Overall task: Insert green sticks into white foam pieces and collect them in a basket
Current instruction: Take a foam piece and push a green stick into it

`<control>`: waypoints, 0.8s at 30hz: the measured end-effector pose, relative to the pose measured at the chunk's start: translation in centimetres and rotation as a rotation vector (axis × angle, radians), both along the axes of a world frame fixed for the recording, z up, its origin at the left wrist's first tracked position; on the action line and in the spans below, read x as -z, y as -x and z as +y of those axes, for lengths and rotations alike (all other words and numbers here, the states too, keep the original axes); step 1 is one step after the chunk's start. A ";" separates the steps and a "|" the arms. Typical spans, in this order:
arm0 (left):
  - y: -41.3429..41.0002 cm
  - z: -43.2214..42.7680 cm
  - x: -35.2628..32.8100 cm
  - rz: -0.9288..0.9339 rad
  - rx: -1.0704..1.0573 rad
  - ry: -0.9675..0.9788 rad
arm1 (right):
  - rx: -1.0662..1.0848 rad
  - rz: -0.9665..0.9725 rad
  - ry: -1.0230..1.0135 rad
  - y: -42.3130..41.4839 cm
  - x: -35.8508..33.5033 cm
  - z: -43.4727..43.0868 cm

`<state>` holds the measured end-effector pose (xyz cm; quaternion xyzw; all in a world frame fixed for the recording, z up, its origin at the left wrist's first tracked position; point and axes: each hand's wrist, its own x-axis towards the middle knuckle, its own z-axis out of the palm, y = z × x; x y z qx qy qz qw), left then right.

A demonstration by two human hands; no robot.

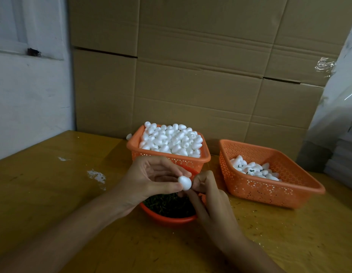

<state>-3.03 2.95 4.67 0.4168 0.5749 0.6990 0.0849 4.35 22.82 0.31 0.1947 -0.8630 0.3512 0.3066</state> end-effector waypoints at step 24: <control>0.1 0.2 0.3 0.045 -0.009 0.059 | -0.045 -0.052 -0.002 -0.3 -0.3 -0.6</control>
